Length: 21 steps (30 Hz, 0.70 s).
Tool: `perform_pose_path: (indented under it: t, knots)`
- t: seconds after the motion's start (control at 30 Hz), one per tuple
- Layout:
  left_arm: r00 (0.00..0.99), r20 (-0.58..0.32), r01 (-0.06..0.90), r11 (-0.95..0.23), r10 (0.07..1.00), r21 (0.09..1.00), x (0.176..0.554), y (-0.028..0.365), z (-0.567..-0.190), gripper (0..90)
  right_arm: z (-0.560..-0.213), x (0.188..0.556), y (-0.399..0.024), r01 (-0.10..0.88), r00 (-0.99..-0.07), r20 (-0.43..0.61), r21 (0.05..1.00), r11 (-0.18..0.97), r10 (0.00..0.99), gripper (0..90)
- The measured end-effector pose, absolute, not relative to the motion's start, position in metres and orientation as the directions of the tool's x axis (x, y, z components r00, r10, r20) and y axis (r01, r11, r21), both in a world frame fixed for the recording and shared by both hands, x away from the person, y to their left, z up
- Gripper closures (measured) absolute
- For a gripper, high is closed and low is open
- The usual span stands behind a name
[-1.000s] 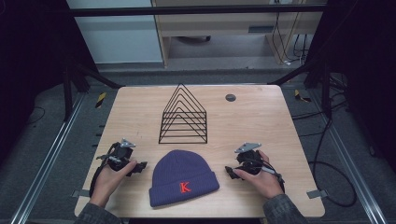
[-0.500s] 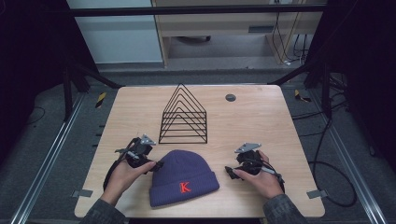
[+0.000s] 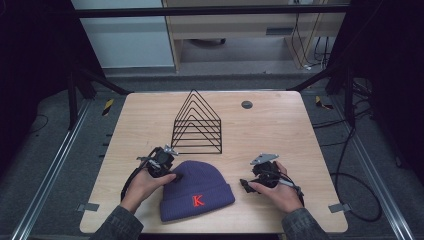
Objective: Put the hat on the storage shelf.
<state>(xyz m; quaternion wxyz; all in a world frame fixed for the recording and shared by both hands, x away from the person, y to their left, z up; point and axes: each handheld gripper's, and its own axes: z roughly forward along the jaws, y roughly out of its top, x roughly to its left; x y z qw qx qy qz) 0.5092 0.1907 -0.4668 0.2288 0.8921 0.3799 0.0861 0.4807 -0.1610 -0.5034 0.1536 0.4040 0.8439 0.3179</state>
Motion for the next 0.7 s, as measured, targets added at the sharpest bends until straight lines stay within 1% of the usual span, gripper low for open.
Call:
perform_pose_path:
  t: [0.13, 0.17, 0.33, 0.37, 0.53, 0.63, 0.7]
  knots:
    - [0.687, -0.055, 0.657, -0.588, 0.724, 0.471, 0.5123, 0.1901, -0.4702, 40.3, -0.5038, 0.4804, -0.1603, 0.583, -0.628, -0.001, 0.662, 0.471, 0.779, 7.1]
    - [0.689, -0.081, 0.661, -0.579, 0.720, 0.476, 0.5122, 0.1896, -0.4715, 43.3, -0.5038, 0.4803, -0.1601, 0.584, -0.627, -0.001, 0.661, 0.471, 0.779, 7.0]
    - [0.696, -0.087, 0.658, -0.584, 0.713, 0.476, 0.5103, 0.1881, -0.4727, 54.3, -0.5040, 0.4802, -0.1598, 0.584, -0.627, -0.001, 0.662, 0.471, 0.779, 6.8]
    - [0.699, -0.092, 0.657, -0.586, 0.710, 0.474, 0.5103, 0.1881, -0.4726, 54.3, -0.5040, 0.4802, -0.1597, 0.584, -0.627, -0.001, 0.662, 0.471, 0.779, 6.8]
    - [0.698, -0.114, 0.662, -0.576, 0.707, 0.479, 0.5100, 0.1886, -0.4742, 63.7, -0.5041, 0.4802, -0.1596, 0.583, -0.627, -0.001, 0.662, 0.470, 0.779, 6.6]
    - [0.701, -0.114, 0.658, -0.576, 0.704, 0.485, 0.5081, 0.1882, -0.4737, 70.9, -0.5041, 0.4801, -0.1594, 0.584, -0.626, 0.001, 0.663, 0.469, 0.780, 6.4]
    - [0.704, -0.098, 0.649, -0.581, 0.703, 0.491, 0.5064, 0.1870, -0.4729, 71.9, -0.5041, 0.4802, -0.1594, 0.584, -0.626, 0.000, 0.663, 0.469, 0.780, 6.4]
